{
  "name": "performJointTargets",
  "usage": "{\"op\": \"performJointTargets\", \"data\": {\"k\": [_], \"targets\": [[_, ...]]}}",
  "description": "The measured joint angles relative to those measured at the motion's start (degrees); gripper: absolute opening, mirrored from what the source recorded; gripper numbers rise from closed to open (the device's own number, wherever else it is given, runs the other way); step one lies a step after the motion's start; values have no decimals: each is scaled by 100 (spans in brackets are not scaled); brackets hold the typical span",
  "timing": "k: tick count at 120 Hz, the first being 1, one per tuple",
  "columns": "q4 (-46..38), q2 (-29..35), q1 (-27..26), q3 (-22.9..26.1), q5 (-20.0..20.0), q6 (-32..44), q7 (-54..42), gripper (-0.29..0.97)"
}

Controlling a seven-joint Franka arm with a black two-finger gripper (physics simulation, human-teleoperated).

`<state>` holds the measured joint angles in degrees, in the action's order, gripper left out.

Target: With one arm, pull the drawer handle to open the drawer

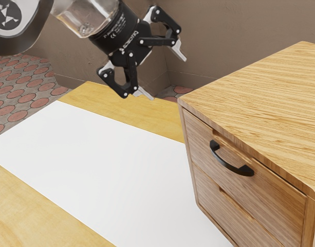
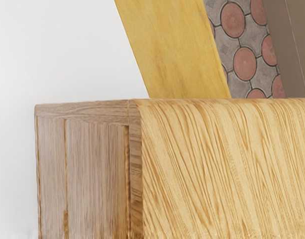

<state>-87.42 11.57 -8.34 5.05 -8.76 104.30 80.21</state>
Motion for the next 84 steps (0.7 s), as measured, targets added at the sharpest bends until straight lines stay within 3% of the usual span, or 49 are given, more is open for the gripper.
{"op": "performJointTargets", "data": {"k": [84], "targets": [[-1268,298,-551,40,-184,547,878,53]]}}
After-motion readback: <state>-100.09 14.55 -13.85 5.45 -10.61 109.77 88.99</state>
